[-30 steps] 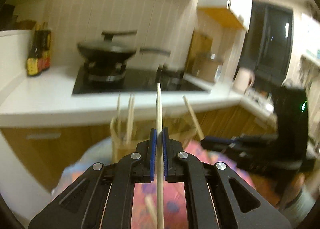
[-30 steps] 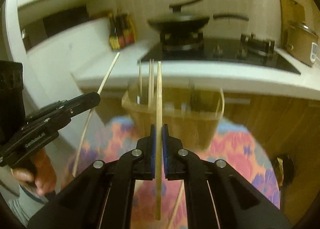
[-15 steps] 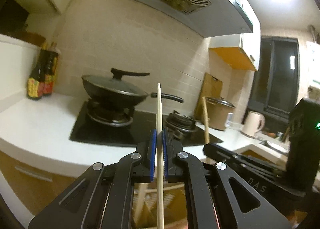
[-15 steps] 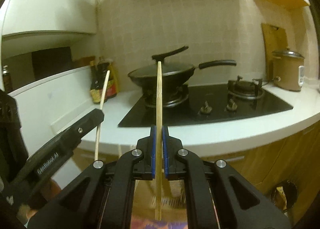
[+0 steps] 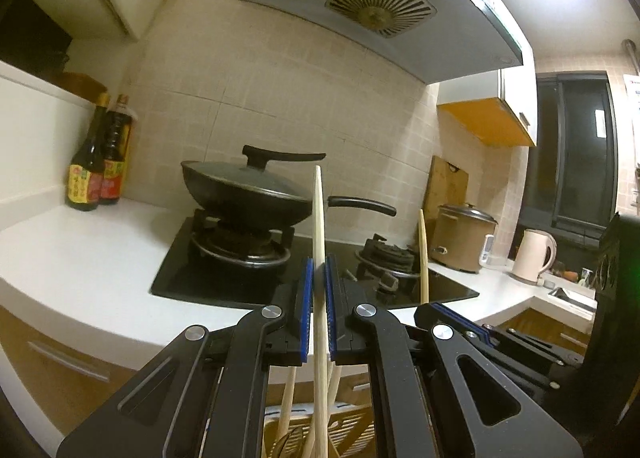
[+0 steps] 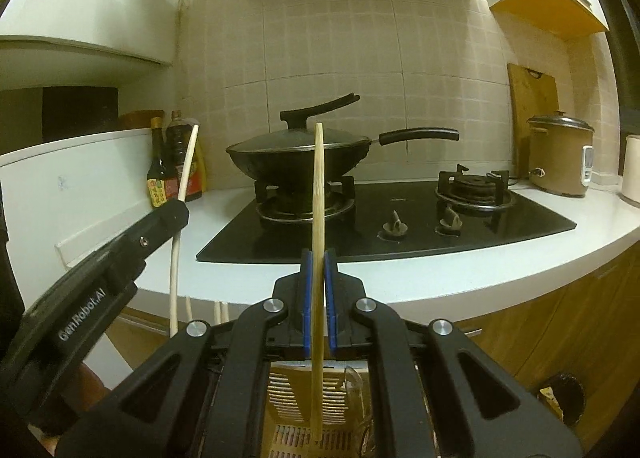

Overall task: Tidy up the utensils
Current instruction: 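Lift both chopsticks over the tan holder and open both tools, then move both tools back down over the remaining chopsticks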

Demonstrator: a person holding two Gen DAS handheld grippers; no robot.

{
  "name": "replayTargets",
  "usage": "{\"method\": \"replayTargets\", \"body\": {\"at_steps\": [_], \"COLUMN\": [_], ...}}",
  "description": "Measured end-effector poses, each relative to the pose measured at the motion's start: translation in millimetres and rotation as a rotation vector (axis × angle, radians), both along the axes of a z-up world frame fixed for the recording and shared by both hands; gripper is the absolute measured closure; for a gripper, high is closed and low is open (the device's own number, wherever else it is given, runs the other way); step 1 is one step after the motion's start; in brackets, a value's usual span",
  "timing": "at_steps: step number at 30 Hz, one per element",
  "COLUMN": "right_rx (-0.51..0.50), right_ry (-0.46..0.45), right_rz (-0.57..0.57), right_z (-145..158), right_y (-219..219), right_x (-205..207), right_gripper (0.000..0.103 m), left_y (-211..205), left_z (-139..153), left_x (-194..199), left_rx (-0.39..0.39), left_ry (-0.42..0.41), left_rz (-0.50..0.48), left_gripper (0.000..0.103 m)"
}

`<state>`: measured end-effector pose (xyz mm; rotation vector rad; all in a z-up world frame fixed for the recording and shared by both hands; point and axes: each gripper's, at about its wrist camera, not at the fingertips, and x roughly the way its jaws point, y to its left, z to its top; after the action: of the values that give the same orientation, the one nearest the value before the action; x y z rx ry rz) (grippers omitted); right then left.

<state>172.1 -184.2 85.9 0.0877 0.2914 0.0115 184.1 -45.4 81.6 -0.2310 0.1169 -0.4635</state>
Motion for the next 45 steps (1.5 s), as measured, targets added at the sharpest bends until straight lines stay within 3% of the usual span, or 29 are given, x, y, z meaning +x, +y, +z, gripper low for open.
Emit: {"method": "replayTargets", "body": {"at_steps": [5, 8, 10, 12, 16, 18, 19, 20, 24, 29, 34, 39, 40, 41, 45], "right_rx": [0.024, 0.064, 0.069, 0.07, 0.067, 0.071, 0.073, 0.073, 0.062, 0.067, 0.104, 0.09, 0.088, 0.09, 0.104], "right_ry": [0.03, 0.051, 0.056, 0.063, 0.078, 0.091, 0.099, 0.105, 0.157, 0.24, 0.368, 0.494, 0.525, 0.548, 0.598], "right_rz": [0.051, 0.091, 0.094, 0.101, 0.103, 0.103, 0.103, 0.103, 0.096, 0.087, 0.103, 0.085, 0.069, 0.062, 0.049], "right_z": [-4, -5, -5, -4, -6, -9, -12, -15, -39, -82, -130, -148, -153, -156, -165], "right_y": [-6, -11, -14, -15, -19, -20, -21, -21, -21, -22, -27, -22, -22, -22, -26], "right_x": [-7, -21, -36, -50, -86, -102, -110, -118, -146, -167, -165, -158, -157, -158, -163], "right_gripper": [0.098, 0.09, 0.087, 0.084, 0.078, 0.069, 0.058, 0.053, 0.054, 0.054, 0.054, 0.055, 0.062, 0.068, 0.069], "left_y": [3, 10, 16, 22, 34, 39, 42, 44, 49, 51, 49, 48, 46, 43, 30], "left_z": [-6, -6, -6, -6, -6, -6, -7, -8, -21, -58, -113, -142, -144, -146, -152], "left_x": [-7, -15, -22, -29, -55, -70, -81, -87, -114, -140, -135, -130, -130, -131, -134], "left_rx": [0.033, 0.04, 0.035, 0.026, 0.028, 0.029, 0.032, 0.034, 0.061, 0.099, 0.146, 0.145, 0.153, 0.168, 0.254], "left_ry": [0.015, 0.03, 0.042, 0.057, 0.075, 0.079, 0.084, 0.087, 0.128, 0.215, 0.382, 0.507, 0.517, 0.52, 0.552], "left_rz": [-0.009, -0.025, -0.031, -0.042, -0.062, -0.07, -0.076, -0.079, -0.097, -0.103, -0.139, -0.197, -0.204, -0.206, -0.214], "left_gripper": [0.098, 0.095, 0.089, 0.071, 0.06, 0.053, 0.051, 0.048, 0.046, 0.042, 0.038, 0.038, 0.038, 0.039, 0.039]}}
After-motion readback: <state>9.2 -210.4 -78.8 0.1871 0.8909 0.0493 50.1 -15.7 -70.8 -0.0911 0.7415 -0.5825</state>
